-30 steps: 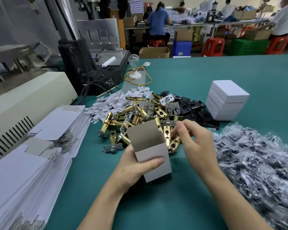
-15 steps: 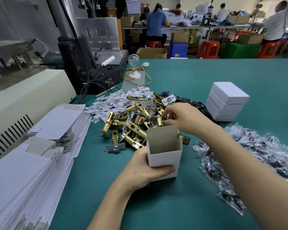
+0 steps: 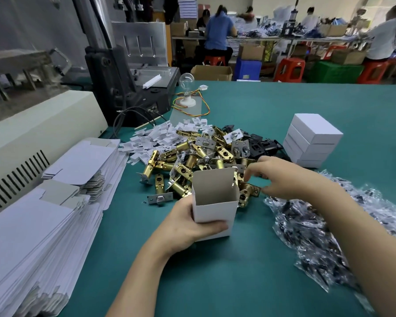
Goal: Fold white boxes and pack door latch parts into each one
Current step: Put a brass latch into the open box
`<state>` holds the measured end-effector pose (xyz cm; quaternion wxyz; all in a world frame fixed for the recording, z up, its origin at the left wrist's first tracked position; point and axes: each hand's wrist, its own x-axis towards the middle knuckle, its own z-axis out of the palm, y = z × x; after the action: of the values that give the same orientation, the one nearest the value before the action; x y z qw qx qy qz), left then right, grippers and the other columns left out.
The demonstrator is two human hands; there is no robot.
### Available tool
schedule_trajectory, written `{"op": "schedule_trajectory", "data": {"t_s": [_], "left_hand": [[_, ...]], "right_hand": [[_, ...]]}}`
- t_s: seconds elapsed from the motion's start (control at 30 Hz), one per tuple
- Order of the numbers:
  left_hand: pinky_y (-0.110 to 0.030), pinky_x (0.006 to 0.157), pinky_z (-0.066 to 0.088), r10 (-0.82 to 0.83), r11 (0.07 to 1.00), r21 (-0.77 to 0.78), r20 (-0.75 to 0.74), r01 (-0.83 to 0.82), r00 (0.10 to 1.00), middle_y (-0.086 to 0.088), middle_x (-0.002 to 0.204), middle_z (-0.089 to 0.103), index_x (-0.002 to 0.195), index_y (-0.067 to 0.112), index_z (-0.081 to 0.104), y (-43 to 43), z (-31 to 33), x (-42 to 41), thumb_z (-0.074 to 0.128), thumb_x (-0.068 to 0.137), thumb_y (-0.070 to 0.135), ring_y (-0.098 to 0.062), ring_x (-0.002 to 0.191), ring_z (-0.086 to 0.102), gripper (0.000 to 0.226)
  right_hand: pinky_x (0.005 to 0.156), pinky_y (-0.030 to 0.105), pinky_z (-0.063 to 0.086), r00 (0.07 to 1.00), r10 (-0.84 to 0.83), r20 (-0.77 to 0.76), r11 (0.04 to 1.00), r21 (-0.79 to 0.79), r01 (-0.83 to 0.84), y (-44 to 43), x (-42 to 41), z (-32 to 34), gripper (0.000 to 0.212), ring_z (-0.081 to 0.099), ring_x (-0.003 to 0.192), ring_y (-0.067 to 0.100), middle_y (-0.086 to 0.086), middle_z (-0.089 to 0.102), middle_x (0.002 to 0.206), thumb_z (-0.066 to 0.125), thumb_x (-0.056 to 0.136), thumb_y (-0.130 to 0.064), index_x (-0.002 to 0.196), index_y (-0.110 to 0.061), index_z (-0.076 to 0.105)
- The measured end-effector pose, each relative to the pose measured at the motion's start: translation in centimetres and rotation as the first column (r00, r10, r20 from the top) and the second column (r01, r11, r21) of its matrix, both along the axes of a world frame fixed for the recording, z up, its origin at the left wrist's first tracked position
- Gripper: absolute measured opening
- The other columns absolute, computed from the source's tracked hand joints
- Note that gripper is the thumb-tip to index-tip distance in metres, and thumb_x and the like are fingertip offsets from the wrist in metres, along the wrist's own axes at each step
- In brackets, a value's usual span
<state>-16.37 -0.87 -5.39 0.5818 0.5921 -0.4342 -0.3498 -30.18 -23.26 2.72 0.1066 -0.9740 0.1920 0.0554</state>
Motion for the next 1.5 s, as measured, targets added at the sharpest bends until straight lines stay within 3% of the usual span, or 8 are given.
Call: {"op": "schedule_trajectory", "data": {"t_s": [0.17, 0.33, 0.53, 0.7, 1.03, 1.17, 1.33, 1.5], "left_hand": [[-0.022, 0.085, 0.056, -0.004, 1.000, 0.011, 0.008, 0.003, 1.000, 0.007, 0.103, 0.078, 0.114, 0.018, 0.074, -0.2, -0.1, -0.1, 0.088, 0.077, 0.011, -0.006, 0.098, 0.071, 0.040], [-0.019, 0.081, 0.054, 0.007, 1.000, -0.010, 0.010, -0.007, 1.000, 0.010, 0.097, 0.078, 0.111, 0.015, 0.072, 0.0, 0.0, -0.4, 0.086, 0.075, 0.008, -0.003, 0.093, 0.071, 0.039], [-0.018, 0.081, 0.055, 0.039, 0.999, -0.034, 0.004, -0.039, 0.999, 0.012, 0.100, 0.078, 0.111, 0.021, 0.071, -0.3, -0.2, -1.0, 0.086, 0.077, 0.007, -0.002, 0.096, 0.072, 0.040], [-0.020, 0.084, 0.055, 0.035, 0.999, -0.030, -0.003, -0.036, 0.999, 0.009, 0.108, 0.077, 0.118, 0.023, 0.070, -0.4, -0.2, -1.2, 0.087, 0.079, 0.011, -0.006, 0.103, 0.072, 0.045], [-0.016, 0.078, 0.058, 0.185, 0.980, -0.070, -0.033, -0.186, 0.982, 0.016, 0.109, 0.078, 0.108, 0.049, 0.069, -0.8, 0.3, -1.4, 0.096, 0.062, 0.040, -0.003, 0.102, 0.073, 0.054], [-0.016, 0.079, 0.058, 0.170, 0.982, -0.083, -0.026, -0.171, 0.985, 0.015, 0.108, 0.079, 0.104, 0.056, 0.069, -0.9, 0.6, -1.6, 0.096, 0.071, 0.024, -0.003, 0.101, 0.074, 0.053], [-0.018, 0.080, 0.058, 0.173, 0.981, -0.087, -0.003, -0.172, 0.985, 0.017, 0.110, 0.078, 0.105, 0.059, 0.068, -1.0, 0.6, -1.5, 0.096, 0.067, 0.029, -0.003, 0.104, 0.073, 0.055], [-0.018, 0.082, 0.058, 0.180, 0.980, -0.093, 0.013, -0.178, 0.984, 0.016, 0.110, 0.077, 0.106, 0.059, 0.066, -1.1, 0.6, -1.6, 0.095, 0.064, 0.041, -0.003, 0.104, 0.072, 0.054]], "right_hand": [[0.076, 0.009, 0.037, 0.980, 0.192, 0.059, 0.975, 0.100, -0.197, 1.8, -0.4, -0.3, 0.049, 0.046, 0.099, -0.014, -0.021, 0.048, 0.102, 0.088, 0.076, -0.036, 0.090, -0.068, 0.053], [0.079, 0.027, 0.043, 0.959, 0.187, 0.214, 0.982, -0.007, -0.189, 2.6, -0.2, -1.2, 0.023, 0.051, 0.090, 0.004, -0.010, 0.056, 0.105, 0.082, 0.083, -0.039, 0.102, -0.034, 0.071], [0.081, 0.039, 0.054, 0.909, 0.020, 0.416, 0.988, -0.147, 0.045, 1.3, -0.9, -0.4, 0.020, 0.065, 0.091, 0.016, -0.007, 0.067, 0.106, 0.062, 0.096, -0.023, 0.113, -0.024, 0.073], [0.085, 0.036, 0.053, 0.889, -0.041, 0.456, 0.982, -0.146, 0.120, 1.0, -1.0, 0.1, 0.020, 0.067, 0.097, 0.019, -0.004, 0.073, 0.106, 0.071, 0.095, -0.023, 0.114, -0.021, 0.076], [0.076, 0.026, 0.061, 0.405, -0.156, 0.901, 0.970, 0.218, -0.111, 4.1, -2.8, 9.4, 0.019, 0.074, 0.084, 0.010, -0.010, 0.077, 0.090, 0.076, 0.091, -0.018, 0.108, -0.026, 0.074], [0.076, 0.026, 0.063, 0.480, -0.225, 0.848, 0.883, 0.385, -0.267, 6.0, -2.1, 9.2, 0.019, 0.075, 0.082, 0.016, -0.004, 0.079, 0.094, 0.075, 0.090, -0.011, 0.103, -0.024, 0.074], [0.082, 0.044, 0.062, 0.585, -0.205, 0.785, 0.900, 0.386, -0.203, 6.6, -0.6, 5.9, 0.018, 0.076, 0.085, 0.018, -0.001, 0.079, 0.091, 0.080, 0.087, -0.008, 0.102, -0.018, 0.078], [0.078, 0.027, 0.059, 0.675, -0.064, 0.735, 0.937, 0.276, -0.212, 6.5, -0.2, 4.6, 0.017, 0.073, 0.083, 0.007, -0.012, 0.077, 0.091, 0.082, 0.085, -0.014, 0.098, -0.024, 0.079]]}}
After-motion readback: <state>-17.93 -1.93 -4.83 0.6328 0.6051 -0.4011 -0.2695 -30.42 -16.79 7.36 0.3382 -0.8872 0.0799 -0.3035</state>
